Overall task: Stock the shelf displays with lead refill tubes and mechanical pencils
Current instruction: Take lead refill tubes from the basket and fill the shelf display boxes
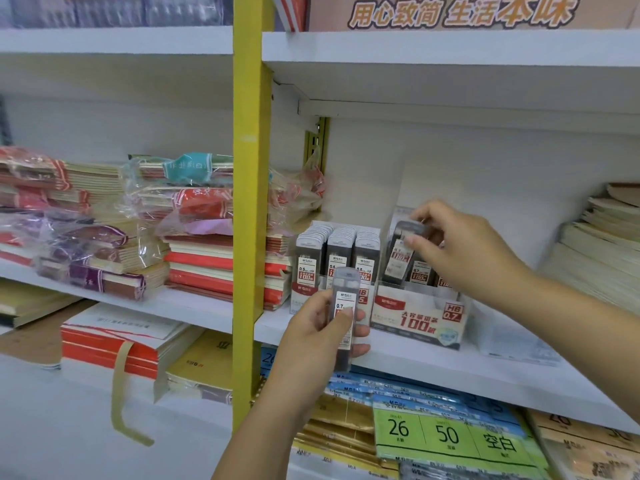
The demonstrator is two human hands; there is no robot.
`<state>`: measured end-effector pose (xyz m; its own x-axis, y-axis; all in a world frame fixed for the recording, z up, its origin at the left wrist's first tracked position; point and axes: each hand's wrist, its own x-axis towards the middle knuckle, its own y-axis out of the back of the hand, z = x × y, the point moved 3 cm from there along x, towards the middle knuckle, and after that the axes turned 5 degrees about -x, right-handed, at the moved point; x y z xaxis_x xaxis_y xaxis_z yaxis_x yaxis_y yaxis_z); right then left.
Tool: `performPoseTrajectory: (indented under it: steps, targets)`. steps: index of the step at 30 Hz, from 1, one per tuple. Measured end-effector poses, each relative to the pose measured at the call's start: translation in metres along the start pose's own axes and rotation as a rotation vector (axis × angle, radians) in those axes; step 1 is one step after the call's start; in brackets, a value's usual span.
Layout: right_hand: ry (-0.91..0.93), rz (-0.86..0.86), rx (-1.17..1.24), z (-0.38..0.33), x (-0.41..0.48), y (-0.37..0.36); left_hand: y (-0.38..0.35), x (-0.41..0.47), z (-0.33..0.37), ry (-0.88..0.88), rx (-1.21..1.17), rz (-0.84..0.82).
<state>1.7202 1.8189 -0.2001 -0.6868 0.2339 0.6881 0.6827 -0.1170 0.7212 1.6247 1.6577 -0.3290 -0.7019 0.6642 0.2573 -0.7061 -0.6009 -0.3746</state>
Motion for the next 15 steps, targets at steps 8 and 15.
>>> performPoseTrajectory:
  steps: [8, 15]
  targets:
    - [0.033, -0.024, -0.217, 0.005, 0.006, -0.023, 0.002, -0.003, 0.007, -0.044, 0.043, -0.052]
    - [0.006, 0.028, -0.275, -0.004, -0.002, -0.014, -0.003, -0.001, 0.007, -0.070, 0.041, -0.067]
